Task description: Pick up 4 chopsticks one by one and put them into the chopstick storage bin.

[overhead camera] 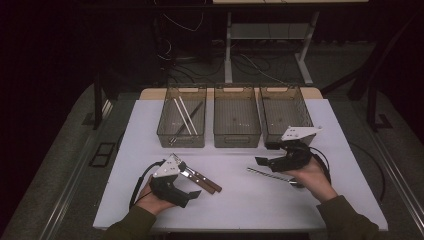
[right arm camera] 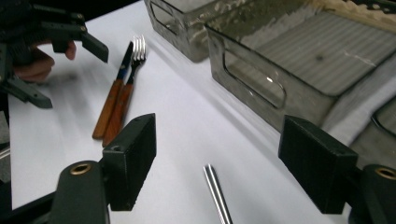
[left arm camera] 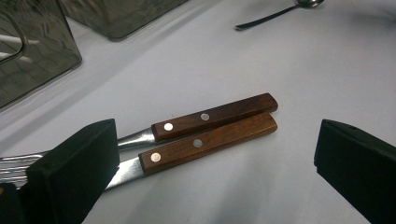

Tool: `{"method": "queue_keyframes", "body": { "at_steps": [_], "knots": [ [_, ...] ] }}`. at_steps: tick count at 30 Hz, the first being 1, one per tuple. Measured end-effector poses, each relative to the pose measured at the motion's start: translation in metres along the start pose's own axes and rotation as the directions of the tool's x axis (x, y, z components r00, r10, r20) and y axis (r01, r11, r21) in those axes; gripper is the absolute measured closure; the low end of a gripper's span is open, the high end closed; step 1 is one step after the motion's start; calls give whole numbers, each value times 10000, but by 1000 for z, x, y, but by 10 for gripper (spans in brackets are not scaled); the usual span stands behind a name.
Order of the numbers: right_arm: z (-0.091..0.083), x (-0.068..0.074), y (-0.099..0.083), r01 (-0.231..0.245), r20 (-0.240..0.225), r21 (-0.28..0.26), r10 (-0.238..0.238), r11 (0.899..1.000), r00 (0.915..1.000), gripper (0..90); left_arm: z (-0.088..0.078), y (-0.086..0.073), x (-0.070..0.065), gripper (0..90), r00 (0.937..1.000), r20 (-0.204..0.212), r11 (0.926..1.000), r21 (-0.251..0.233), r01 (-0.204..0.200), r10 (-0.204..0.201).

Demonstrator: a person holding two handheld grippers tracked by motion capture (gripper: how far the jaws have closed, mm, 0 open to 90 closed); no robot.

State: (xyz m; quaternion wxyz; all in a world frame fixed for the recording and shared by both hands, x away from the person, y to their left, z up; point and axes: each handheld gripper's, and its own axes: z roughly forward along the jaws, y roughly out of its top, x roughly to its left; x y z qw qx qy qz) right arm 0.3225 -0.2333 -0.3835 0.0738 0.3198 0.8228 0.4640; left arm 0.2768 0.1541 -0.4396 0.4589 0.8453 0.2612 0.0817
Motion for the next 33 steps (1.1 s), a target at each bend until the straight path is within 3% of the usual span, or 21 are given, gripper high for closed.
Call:
{"method": "queue_keyframes", "body": {
  "at_steps": [14, 21, 28, 33],
  "knots": [
    [-27, -9, -28, -338, 360, 338, 326, 9989, 9988, 303, -2, 0, -1, 0, 10000, -51, 9999, -87, 52, -52],
    [-42, -27, -38, -809, 886, 406, 771, 9959, 9931, 341, -3, 0, -1, 0, 10000, -39, 9999, -103, 51, -52],
    [-56, -46, -48, -860, 1723, 679, 732, 9940, 9823, 385, -3, 0, -1, 0, 10000, -38, 9999, -96, 33, -34],
    [-66, -61, -56, -1156, 1945, 975, 950, 9885, 9763, 393, -3, 1, -1, 0, 10000, -65, 10000, -79, 19, -20]
  ]
}}
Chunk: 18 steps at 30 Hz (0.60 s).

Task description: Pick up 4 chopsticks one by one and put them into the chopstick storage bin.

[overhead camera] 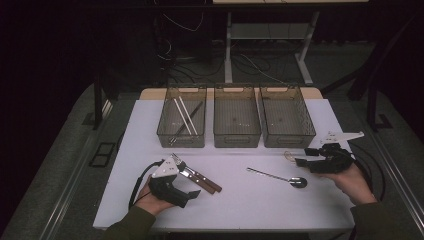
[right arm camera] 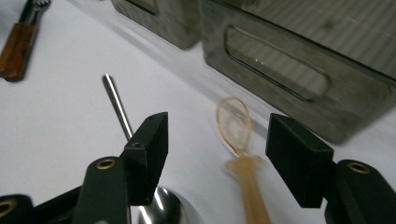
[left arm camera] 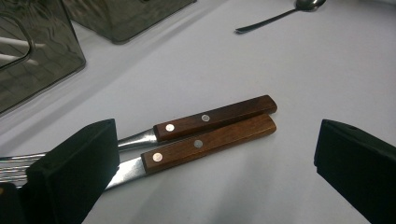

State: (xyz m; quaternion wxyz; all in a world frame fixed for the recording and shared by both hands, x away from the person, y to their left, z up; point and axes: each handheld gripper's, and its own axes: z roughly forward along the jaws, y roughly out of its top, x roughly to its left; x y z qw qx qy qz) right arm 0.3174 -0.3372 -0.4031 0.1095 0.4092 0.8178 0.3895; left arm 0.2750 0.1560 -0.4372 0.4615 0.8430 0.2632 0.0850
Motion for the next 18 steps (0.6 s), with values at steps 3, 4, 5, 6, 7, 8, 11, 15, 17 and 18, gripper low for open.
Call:
{"method": "queue_keyframes", "body": {
  "at_steps": [3, 4, 5, 6, 7, 8, 11, 15, 17, 18],
  "knots": [
    [-4, -9, -4, -79, 44, 108, 79, 9999, 10000, 384, 0, 0, 0, 0, 10000, 3, 10000, 7, -7, 7],
    [-5, -11, -6, -60, 59, 132, 59, 9999, 10000, 378, 0, 0, 0, 0, 10000, 4, 10000, 5, -8, 8],
    [-6, -13, -7, -84, 86, 135, 83, 9999, 9999, 372, 0, 0, 0, 0, 10000, 5, 10000, 4, -8, 8],
    [-7, -16, -8, -50, 91, 137, 48, 9999, 9999, 369, 0, 0, 0, 0, 10000, 11, 10000, -10, 11, -11],
    [-9, -18, -9, -50, 86, 143, 48, 9999, 10000, 359, 0, 0, 0, 0, 10000, 10, 10000, -14, 25, -25],
    [-10, -20, -10, -17, 105, 160, 15, 9999, 9999, 353, 0, 0, 0, 0, 10000, 8, 10000, -13, 21, -21],
    [-13, -24, -13, -71, 191, 217, 67, 9997, 9998, 338, 0, 0, 0, 0, 10000, 3, 10000, 10, -21, 21],
    [-14, -28, -16, 19, 346, 613, -41, 9981, 9994, 315, 0, 0, -1, 0, 10000, -5, 10000, -5, 11, -11],
    [-14, -30, -17, 199, 352, 912, -232, 9956, 9991, 340, 1, 0, -1, 0, 10000, -3, 10000, 3, 17, -17],
    [-13, -30, -17, 253, 317, 1027, -287, 9944, 9991, 338, 1, 0, -1, 0, 10000, -10, 10000, -1, 28, -28]
  ]
}}
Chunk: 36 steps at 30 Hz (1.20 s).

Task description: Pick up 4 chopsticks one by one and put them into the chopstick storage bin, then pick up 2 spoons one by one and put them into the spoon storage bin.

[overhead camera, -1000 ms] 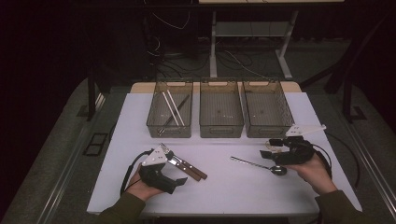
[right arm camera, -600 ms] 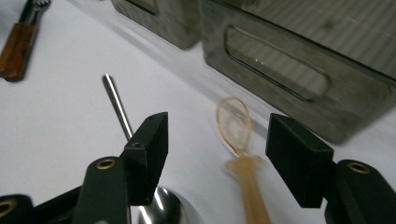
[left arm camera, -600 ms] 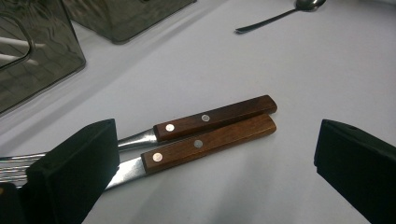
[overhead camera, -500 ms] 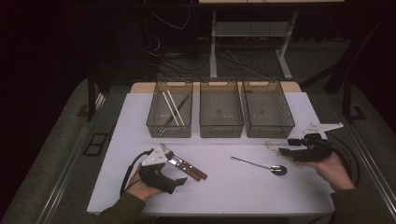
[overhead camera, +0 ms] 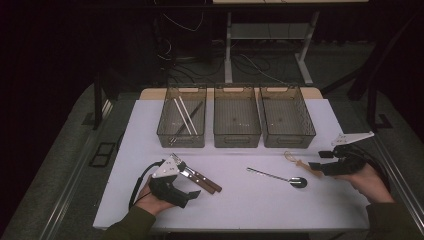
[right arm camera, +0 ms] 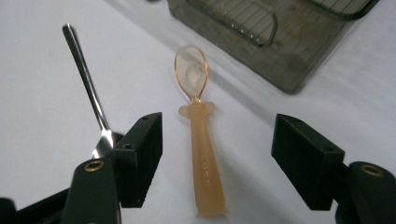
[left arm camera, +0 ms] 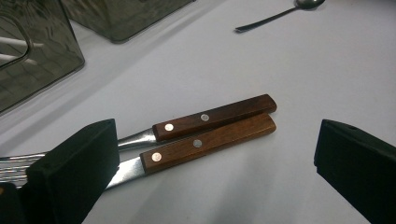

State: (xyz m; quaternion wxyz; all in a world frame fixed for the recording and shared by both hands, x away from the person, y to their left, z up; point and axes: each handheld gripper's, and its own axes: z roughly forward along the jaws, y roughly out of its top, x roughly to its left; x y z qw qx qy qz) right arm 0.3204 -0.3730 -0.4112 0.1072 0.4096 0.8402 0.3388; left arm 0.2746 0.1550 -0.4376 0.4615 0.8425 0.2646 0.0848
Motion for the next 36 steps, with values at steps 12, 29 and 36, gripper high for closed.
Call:
{"method": "queue_keyframes", "body": {
  "at_steps": [12, 29, 36],
  "knots": [
    [14, -5, 4, 484, -362, 1919, -423, 9802, 9985, 409, 0, 0, 0, 0, 10000, -20, 10000, 28, 4, -4],
    [27, 1, 4, 1454, -546, 3165, -1351, 9374, 9893, 688, 1, 0, 0, 0, 10000, -13, 10000, 84, -39, 39],
    [26, 5, 2, 1758, -438, 3030, -1706, 9366, 9844, 740, 1, 0, 0, 0, 10000, 6, 10000, 78, -47, 47]
  ]
}}
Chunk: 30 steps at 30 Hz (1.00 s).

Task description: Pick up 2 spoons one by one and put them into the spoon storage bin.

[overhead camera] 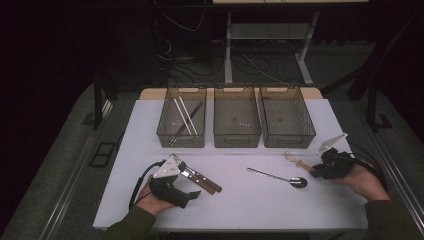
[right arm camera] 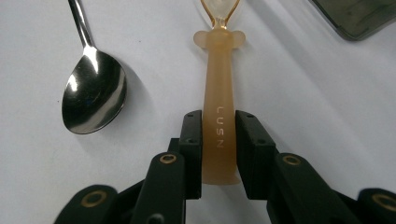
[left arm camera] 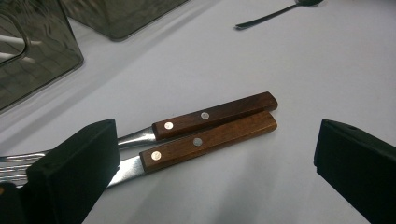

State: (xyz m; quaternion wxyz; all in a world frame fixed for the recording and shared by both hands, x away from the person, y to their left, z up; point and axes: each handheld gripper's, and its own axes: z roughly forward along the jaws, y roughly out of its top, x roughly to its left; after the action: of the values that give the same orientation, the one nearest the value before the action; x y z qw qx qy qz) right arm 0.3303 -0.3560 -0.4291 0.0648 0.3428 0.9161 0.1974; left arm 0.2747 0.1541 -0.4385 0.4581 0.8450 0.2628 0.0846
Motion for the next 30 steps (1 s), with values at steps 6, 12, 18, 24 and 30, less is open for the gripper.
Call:
{"method": "queue_keyframes", "body": {
  "at_steps": [6, 12, 18, 24, 30],
  "knots": [
    [-1, -1, -2, -121, -29, -183, 120, 9998, 9999, 742, 0, -1, 2, 0, 10000, 75, 10000, -99, -12, 13],
    [-6, 1, 0, -177, -238, -629, 162, 9979, 9996, 742, -4, -2, 7, 0, 9999, 113, 9996, -254, 113, -110],
    [-15, 4, 2, -326, -532, -1370, 255, 9900, 9983, 741, -5, -5, 12, 0, 9997, 49, 9994, -253, 223, -222],
    [-24, 10, 9, -416, -872, -2246, 225, 9736, 9959, 741, -4, -5, 9, 0, 9998, 55, 9998, -126, 169, -168],
    [-29, 17, 19, -497, -1069, -3035, 178, 9515, 9941, 741, -3, -4, 9, 0, 9999, 52, 9998, -107, 150, -150]
  ]
}}
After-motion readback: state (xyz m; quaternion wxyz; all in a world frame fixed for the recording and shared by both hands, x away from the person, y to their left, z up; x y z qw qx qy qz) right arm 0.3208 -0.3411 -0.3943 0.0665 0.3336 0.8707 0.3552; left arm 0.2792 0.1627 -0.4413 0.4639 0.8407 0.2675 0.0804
